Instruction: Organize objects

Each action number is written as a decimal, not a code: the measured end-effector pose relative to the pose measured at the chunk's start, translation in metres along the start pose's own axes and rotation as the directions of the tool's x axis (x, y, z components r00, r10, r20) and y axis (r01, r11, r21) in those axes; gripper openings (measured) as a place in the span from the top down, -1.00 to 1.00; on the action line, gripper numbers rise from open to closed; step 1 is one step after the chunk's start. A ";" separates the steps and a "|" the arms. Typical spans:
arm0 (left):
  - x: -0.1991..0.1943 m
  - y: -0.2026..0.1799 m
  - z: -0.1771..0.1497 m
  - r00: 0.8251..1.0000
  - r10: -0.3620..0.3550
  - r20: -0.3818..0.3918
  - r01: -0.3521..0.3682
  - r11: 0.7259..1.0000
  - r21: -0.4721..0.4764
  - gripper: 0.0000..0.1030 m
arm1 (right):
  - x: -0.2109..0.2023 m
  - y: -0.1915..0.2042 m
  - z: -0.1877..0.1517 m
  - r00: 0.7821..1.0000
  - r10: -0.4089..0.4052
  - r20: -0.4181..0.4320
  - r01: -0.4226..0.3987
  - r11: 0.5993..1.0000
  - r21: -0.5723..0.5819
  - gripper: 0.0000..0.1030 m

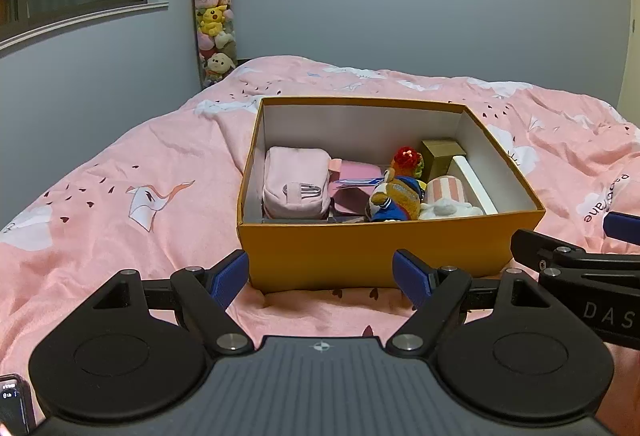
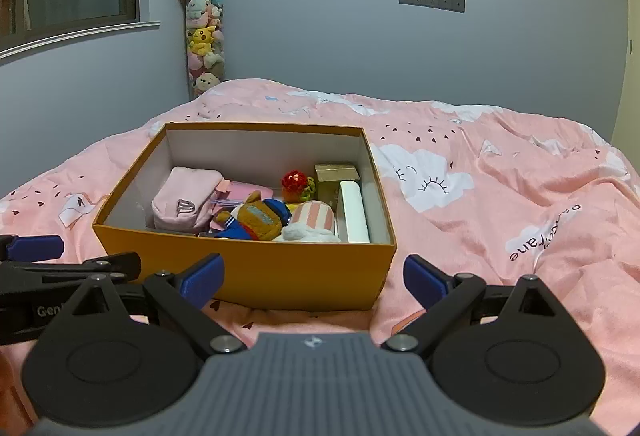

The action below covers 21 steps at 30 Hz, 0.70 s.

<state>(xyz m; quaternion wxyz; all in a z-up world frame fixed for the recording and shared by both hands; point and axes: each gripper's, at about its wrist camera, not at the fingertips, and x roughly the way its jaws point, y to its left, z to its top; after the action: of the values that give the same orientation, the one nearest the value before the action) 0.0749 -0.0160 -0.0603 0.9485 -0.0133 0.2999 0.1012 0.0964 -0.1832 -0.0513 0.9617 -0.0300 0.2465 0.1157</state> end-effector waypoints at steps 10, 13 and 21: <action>0.002 -0.001 -0.001 1.000 0.005 -0.009 -0.005 1.000 0.005 -0.84 | 0.004 -0.003 -0.002 1.000 0.002 -0.006 -0.002 1.000 0.007 -0.87; 0.003 -0.001 -0.001 1.000 0.007 -0.010 -0.007 1.000 0.007 -0.84 | 0.004 -0.003 -0.002 1.000 0.001 -0.006 -0.001 1.000 0.007 -0.87; 0.003 0.000 -0.001 1.000 0.007 -0.014 -0.007 1.000 0.003 -0.84 | 0.005 -0.002 -0.002 1.000 -0.002 -0.006 0.002 1.000 0.004 -0.87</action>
<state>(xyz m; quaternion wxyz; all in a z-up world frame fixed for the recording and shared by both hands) 0.0767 -0.0152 -0.0626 0.9460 -0.0116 0.3068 0.1038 0.1001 -0.1844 -0.0557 0.9612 -0.0286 0.2496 0.1141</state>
